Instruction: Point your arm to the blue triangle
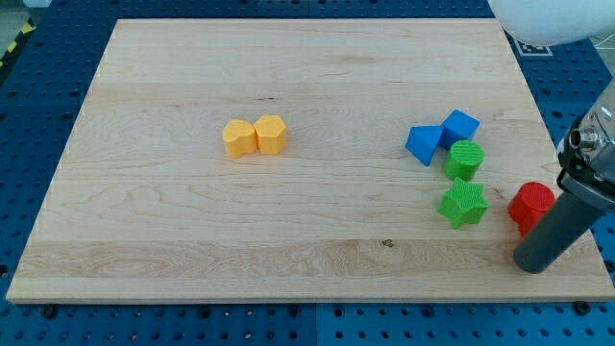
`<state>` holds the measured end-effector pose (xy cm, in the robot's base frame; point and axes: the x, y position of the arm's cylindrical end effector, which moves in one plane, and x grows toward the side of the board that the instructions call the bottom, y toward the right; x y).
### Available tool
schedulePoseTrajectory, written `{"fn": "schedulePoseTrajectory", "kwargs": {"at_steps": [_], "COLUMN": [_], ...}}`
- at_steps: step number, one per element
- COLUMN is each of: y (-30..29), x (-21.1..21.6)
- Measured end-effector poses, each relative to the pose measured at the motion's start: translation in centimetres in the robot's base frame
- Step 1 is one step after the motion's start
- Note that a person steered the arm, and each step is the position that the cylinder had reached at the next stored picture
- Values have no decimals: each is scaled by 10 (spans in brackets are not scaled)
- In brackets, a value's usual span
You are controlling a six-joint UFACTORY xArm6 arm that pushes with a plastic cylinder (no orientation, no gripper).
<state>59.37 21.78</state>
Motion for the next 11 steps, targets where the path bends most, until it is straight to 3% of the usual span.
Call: {"fn": "schedulePoseTrajectory", "kwargs": {"at_steps": [4,7,8,11], "y": [-65,-129,-124,-81], "x": [1,-92,-120,-141]}}
